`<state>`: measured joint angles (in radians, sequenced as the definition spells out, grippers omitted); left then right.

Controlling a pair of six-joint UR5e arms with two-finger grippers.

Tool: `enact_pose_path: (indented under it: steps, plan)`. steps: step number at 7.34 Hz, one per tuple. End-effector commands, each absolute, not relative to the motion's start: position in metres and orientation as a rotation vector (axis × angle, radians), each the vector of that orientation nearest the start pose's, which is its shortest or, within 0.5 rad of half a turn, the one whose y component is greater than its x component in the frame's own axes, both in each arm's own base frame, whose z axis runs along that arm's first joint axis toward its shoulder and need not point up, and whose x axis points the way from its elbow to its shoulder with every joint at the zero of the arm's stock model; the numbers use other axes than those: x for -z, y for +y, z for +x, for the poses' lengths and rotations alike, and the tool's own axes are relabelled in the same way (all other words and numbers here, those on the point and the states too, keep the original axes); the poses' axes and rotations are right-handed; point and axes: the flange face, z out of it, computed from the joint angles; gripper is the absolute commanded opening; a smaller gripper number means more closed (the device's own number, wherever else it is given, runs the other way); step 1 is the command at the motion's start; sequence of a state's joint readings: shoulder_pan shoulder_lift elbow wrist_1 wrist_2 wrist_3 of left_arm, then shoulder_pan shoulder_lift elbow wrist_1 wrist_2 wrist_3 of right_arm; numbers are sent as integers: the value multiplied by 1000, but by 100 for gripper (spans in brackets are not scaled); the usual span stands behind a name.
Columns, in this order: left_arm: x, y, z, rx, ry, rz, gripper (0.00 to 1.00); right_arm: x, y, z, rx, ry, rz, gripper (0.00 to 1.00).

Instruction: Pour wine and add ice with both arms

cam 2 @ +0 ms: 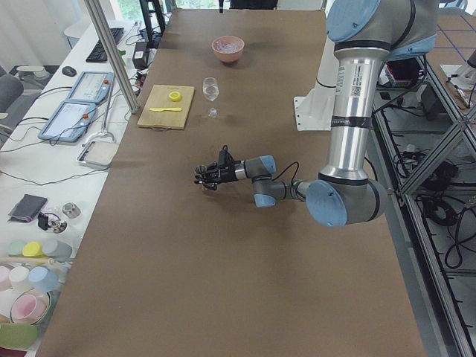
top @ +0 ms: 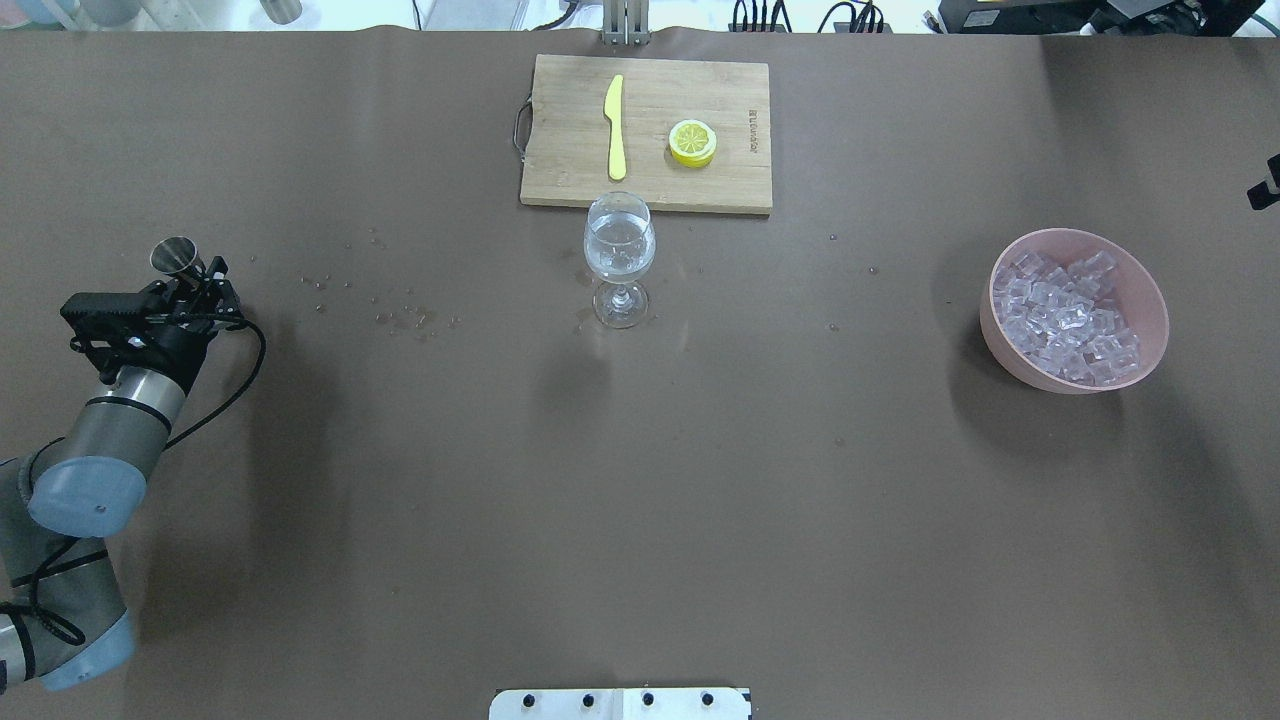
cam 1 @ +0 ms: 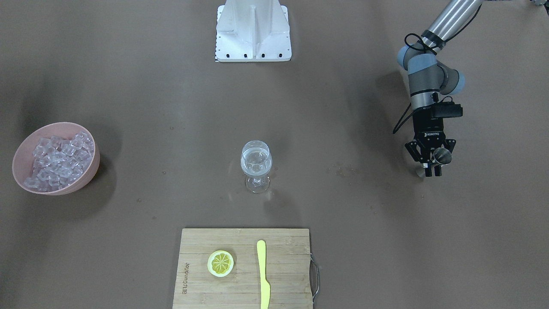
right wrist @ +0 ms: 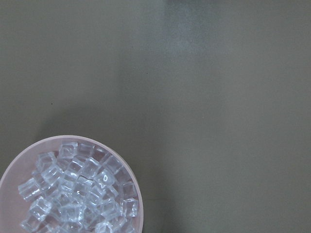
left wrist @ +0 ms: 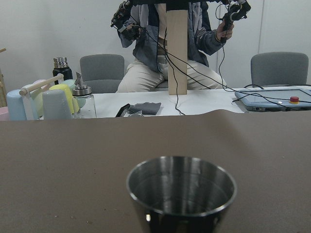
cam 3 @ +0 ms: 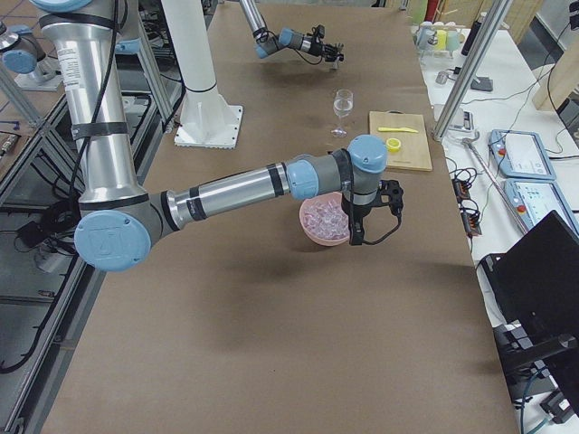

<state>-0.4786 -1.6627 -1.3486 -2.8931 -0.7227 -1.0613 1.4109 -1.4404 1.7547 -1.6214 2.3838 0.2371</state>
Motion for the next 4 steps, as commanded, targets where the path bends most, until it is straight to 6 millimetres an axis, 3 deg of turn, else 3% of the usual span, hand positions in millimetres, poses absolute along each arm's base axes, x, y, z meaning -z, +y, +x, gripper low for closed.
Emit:
enact_pose_path:
  steps: [1, 4]
  plan:
    - [-566, -427, 372, 475, 632, 1183, 47, -503, -545, -26, 33, -841, 83, 100]
    - [-567, -427, 372, 471, 628, 1184, 59, -503, -546, -26, 34, -841, 85, 100]
